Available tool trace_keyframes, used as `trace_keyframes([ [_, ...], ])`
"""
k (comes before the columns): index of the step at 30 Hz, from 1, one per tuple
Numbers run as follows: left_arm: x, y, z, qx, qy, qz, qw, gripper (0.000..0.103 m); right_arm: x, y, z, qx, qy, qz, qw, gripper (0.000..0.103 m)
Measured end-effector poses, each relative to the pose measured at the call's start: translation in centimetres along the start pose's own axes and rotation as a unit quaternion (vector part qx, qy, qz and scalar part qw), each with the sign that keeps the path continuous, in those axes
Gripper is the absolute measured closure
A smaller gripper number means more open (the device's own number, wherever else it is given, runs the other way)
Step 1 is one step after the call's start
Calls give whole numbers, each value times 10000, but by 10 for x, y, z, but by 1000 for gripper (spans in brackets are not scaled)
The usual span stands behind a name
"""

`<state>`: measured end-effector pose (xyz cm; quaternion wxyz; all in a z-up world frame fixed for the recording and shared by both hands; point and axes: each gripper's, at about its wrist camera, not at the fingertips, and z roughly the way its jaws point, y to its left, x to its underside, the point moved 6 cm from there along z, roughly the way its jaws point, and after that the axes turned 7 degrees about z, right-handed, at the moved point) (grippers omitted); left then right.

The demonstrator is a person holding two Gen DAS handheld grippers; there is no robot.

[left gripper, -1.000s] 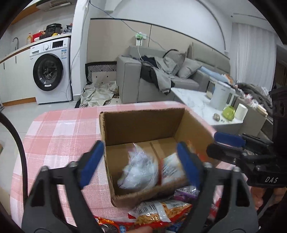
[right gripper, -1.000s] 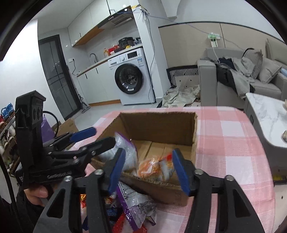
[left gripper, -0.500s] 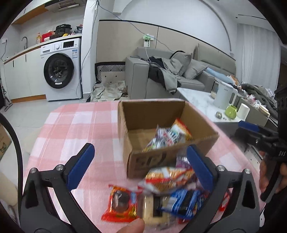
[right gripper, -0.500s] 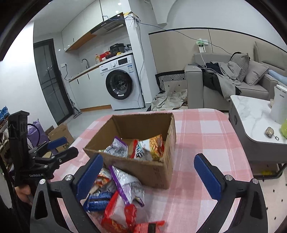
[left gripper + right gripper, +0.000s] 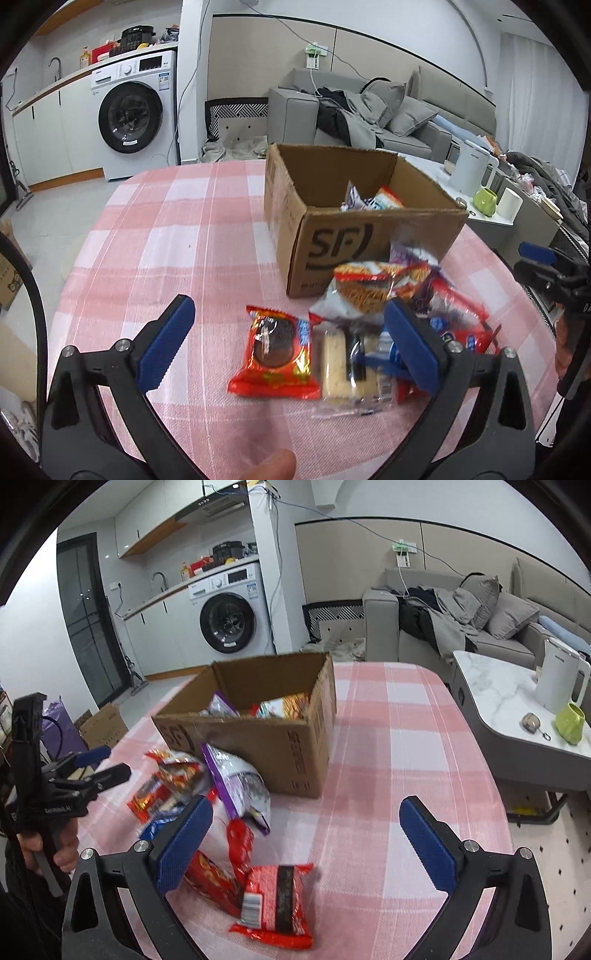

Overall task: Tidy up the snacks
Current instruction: 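Move both tools back toward the remaining snacks beside the box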

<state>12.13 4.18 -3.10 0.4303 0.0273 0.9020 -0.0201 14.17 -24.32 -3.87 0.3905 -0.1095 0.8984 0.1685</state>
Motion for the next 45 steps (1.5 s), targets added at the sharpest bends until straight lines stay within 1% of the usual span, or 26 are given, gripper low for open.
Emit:
trace_keyframes([
  [5, 10, 2, 3, 32, 177, -40, 9998, 1, 17, -11, 9, 71, 251, 83, 9996, 0],
  [8, 13, 2, 7, 106, 300, -47, 9995, 1, 26, -14, 17, 109, 525, -15, 9986, 0],
  [12, 17, 2, 15, 19, 430, 26, 9991, 1, 37, -16, 28, 157, 843, -67, 9963, 0],
  [18, 24, 7, 31, 0, 669, -50, 9978, 1, 46, -14, 37, 165, 1050, -187, 9942, 0],
  [27, 33, 22, 51, -60, 845, -252, 9961, 1, 62, -7, 50, 211, 1364, -502, 9892, 0],
  [34, 40, 33, 68, -152, 993, -337, 9944, 1, 67, -7, 51, 260, 1413, -675, 9873, 0],
  [38, 44, 41, 76, -160, 1060, -449, 9932, 1, 64, -18, 48, 435, 1362, -589, 9880, 0],
  [41, 46, 42, 82, -122, 1102, -473, 9927, 1, 63, -21, 48, 398, 1397, -560, 9878, 0],
  [45, 48, 41, 85, -136, 1141, -424, 9925, 1, 68, -15, 49, 291, 1492, -710, 9858, 0],
])
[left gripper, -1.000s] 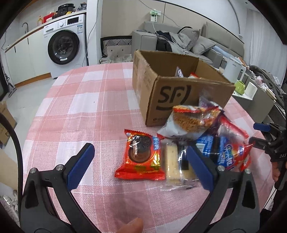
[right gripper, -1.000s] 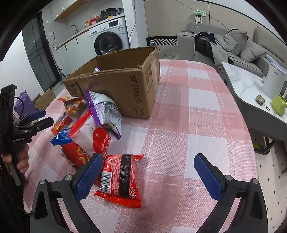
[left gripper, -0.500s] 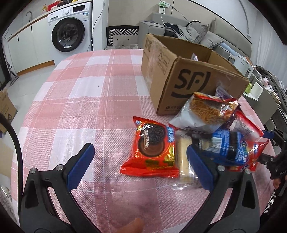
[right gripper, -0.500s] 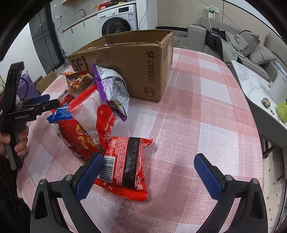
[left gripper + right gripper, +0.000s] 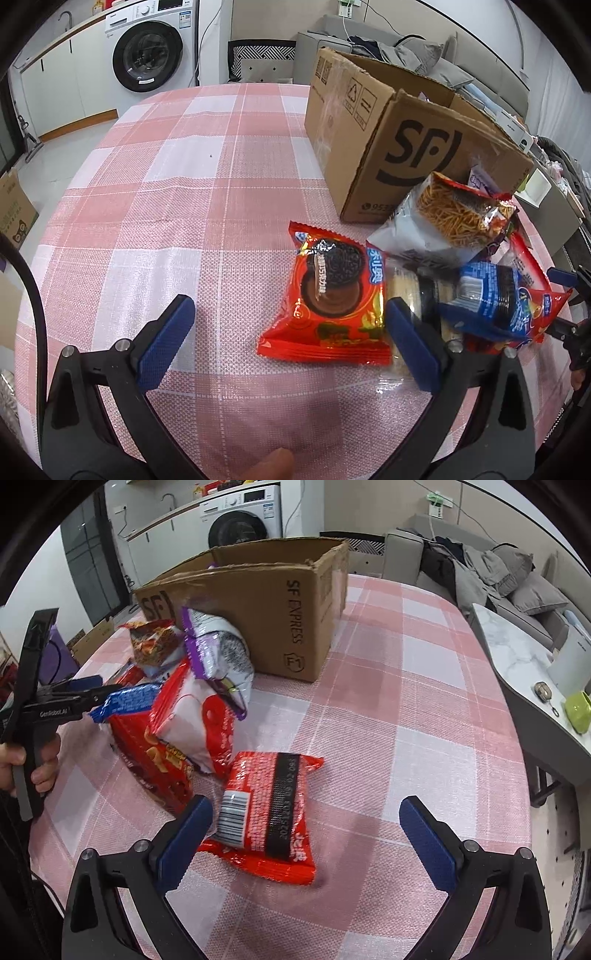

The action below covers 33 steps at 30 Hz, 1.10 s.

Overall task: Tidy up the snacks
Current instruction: 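Move both tools back toward the remaining snacks beside the box, then grasp the red cookie pack with the left tool while the right tool grasps the red wafer pack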

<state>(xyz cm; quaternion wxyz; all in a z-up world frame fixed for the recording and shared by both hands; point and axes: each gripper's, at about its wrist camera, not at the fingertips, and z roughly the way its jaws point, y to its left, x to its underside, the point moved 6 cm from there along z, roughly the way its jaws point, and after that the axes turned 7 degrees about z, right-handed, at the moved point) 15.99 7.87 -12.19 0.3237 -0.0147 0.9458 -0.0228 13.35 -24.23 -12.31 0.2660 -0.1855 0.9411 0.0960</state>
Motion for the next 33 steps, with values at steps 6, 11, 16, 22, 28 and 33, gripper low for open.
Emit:
trace_keyframes([
  [6, 1, 0, 4, -68, 51, 37, 10000, 1, 4, 1, 6, 35, 92, -28, 9999, 1],
  [11, 3, -1, 3, -99, 59, 57, 9999, 1, 4, 0, 5, -32, 81, -16, 10000, 8],
  [16, 3, 0, 3, -105, 61, 62, 9999, 1, 4, 2, 5, -146, 68, -26, 9999, 23],
  [22, 5, -1, 4, -167, 94, 116, 9997, 1, 3, 6, 4, -235, 33, -63, 9997, 46],
  [28, 5, -4, 0, -17, -2, 100, 9999, 10, 4, 9, 1, -302, -1, -83, 9995, 57],
  [33, 5, -9, -2, 87, -49, 189, 9998, 16, 1, 8, -1, -272, -85, -51, 9996, 57],
])
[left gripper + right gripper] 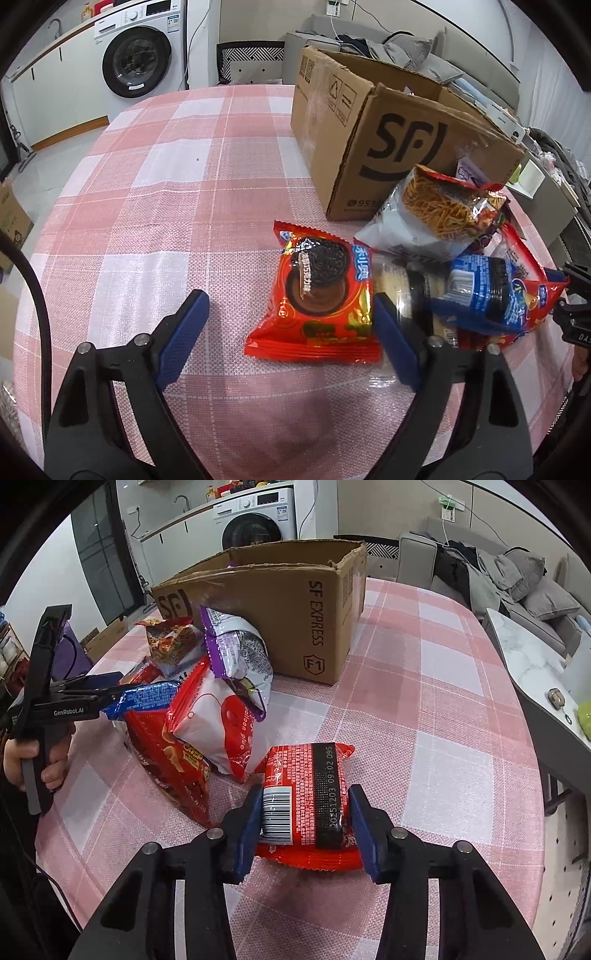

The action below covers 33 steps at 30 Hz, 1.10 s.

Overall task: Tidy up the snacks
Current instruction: 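Grasp the red cookie pack with the left tool while the right tool grasps the red wafer pack, then lift both red packs and carry them over the cardboard box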

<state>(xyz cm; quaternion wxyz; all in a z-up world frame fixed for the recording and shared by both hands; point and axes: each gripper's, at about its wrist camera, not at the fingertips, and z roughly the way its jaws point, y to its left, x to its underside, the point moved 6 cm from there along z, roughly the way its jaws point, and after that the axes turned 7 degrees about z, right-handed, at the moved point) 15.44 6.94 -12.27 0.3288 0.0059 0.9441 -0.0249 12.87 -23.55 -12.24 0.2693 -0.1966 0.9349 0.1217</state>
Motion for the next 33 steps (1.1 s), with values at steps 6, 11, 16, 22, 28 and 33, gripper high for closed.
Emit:
trace_keyframes([
  [6, -2, -10, 0, 62, -30, 198, 9998, 40, -3, -5, -2, 9, -86, 110, 9999, 57],
  [11, -3, -18, -6, 260, -166, 349, 9989, 60, -5, -4, -4, -6, -151, 100, 9998, 57],
  [16, -2, -21, -12, 339, -249, 310, 9986, 60, -5, -3, -8, -21, -253, 76, 9996, 57],
  [22, -5, -25, -26, 366, -460, 328, 9977, 60, -11, -3, -18, -51, -459, 111, 9989, 57],
  [28, -11, -22, -43, 370, -656, 203, 9970, 60, -15, -3, -28, -120, -645, 136, 9978, 57],
  [33, -16, -24, -64, 384, -884, 224, 9951, 60, -19, -3, -37, -133, -802, 198, 9965, 57],
])
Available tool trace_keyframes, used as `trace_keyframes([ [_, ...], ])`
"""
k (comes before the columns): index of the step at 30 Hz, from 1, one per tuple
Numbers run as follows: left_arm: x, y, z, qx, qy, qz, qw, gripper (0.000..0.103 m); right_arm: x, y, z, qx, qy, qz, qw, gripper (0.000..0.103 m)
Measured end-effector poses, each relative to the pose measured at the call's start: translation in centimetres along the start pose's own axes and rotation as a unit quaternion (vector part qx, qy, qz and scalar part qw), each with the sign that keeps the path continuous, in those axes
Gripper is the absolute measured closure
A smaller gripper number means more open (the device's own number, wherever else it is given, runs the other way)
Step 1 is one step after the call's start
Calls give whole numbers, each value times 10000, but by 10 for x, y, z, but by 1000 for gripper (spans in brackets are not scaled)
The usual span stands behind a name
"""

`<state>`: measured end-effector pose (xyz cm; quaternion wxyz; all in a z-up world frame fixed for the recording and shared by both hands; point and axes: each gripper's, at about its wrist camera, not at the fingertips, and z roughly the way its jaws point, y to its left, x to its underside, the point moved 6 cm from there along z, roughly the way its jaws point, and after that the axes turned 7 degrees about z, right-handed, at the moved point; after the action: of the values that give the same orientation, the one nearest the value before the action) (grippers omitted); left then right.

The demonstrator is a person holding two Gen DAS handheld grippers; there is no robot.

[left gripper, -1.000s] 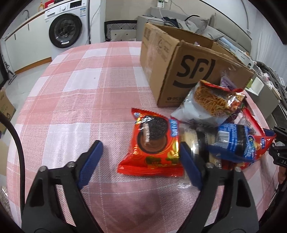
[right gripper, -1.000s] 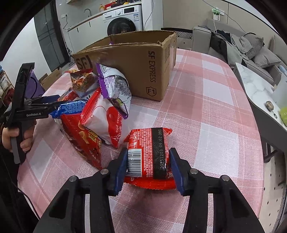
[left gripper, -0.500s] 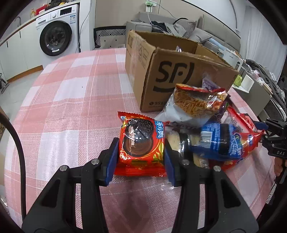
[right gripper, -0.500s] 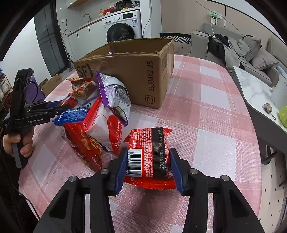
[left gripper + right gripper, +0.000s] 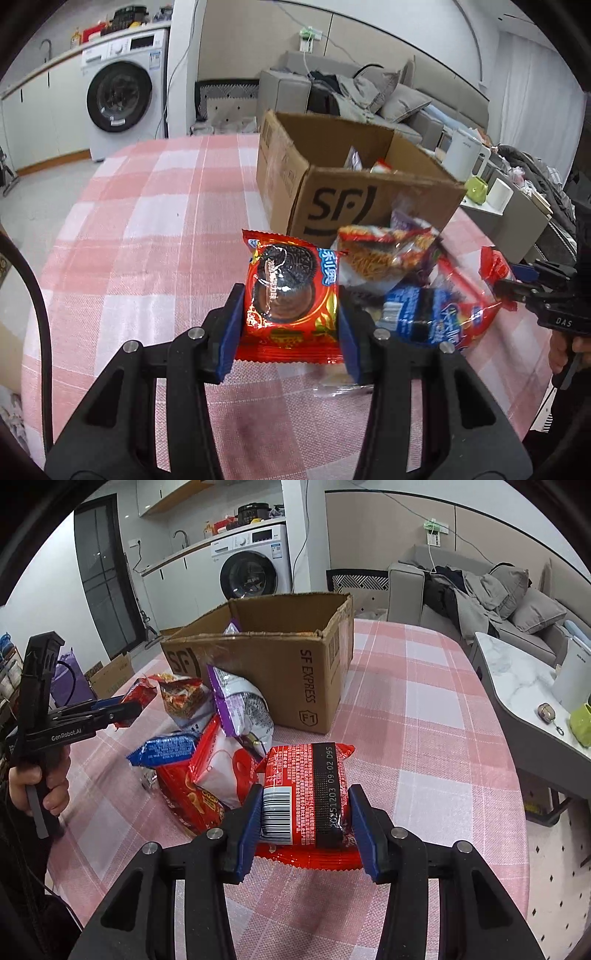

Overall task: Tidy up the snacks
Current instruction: 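Lift both red packs and carry them over the cardboard box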

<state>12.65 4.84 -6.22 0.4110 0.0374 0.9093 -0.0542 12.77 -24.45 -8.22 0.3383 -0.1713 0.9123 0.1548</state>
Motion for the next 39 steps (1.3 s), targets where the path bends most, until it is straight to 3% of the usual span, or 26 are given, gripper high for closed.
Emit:
trace_keyframes([
  [24, -31, -23, -56, 10, -580, 91, 9983, 60, -30, 4, -39, -365, -809, 338, 9955, 57],
  [39, -77, -43, -49, 72, -738, 262, 9969, 60, -68, 8, -50, -478, -1097, 271, 9924, 57],
])
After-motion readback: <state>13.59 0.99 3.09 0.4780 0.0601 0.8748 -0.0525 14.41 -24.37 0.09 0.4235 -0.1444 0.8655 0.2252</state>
